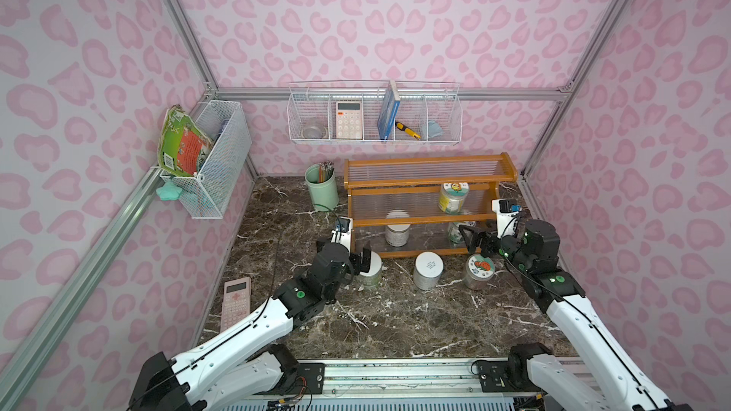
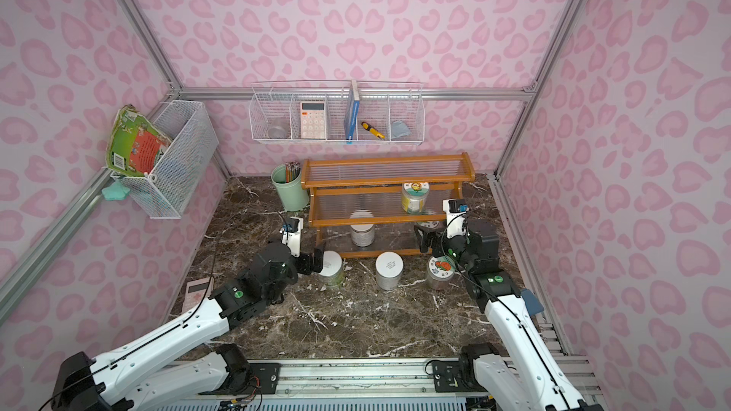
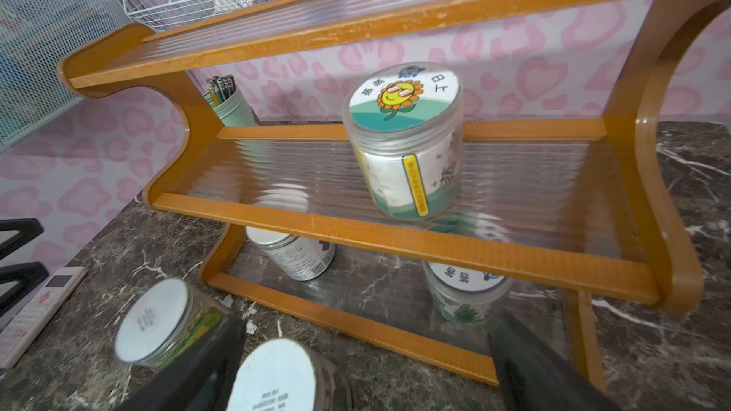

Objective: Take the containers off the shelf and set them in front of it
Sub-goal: 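Place the container at the center of the board, then pick up a container from the shelf.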

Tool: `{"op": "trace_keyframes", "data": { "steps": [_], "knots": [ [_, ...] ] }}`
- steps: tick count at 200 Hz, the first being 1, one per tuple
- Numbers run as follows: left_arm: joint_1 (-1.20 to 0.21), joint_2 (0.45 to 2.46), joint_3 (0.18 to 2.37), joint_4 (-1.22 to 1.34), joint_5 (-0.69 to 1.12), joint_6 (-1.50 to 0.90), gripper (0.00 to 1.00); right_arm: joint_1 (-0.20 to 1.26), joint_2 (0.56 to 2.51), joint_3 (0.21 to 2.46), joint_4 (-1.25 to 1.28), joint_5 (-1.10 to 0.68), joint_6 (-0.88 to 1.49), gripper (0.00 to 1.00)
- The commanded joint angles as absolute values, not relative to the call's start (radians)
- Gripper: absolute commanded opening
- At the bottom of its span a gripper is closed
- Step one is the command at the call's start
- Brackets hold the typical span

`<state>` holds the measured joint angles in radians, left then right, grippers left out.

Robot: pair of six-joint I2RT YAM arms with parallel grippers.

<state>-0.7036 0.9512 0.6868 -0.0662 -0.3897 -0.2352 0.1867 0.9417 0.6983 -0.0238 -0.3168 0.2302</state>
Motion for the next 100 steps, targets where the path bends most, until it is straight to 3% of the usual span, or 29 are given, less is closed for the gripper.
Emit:
{"op": "trace_keyframes", "data": {
  "steps": [1, 49, 100],
  "knots": [
    [-0.647, 0.936, 0.729, -0.191, -0.163, -0.246, 0.99, 0.187, 1.008, 0.73, 0.121, -0.29, 0.181, 0.99],
    [-0.54, 0.99, 0.795, -0.255, 0.111, -0.221, 0.99, 0.187, 1.118, 0.769, 0.195, -0.357, 0.125, 0.99],
    [-0.484, 1.013, 0.774, -0.197, 0.236, -0.236, 0.99, 0.198, 1.191, 0.77, 0.287, -0.346, 0.112, 0.99]
  ]
}}
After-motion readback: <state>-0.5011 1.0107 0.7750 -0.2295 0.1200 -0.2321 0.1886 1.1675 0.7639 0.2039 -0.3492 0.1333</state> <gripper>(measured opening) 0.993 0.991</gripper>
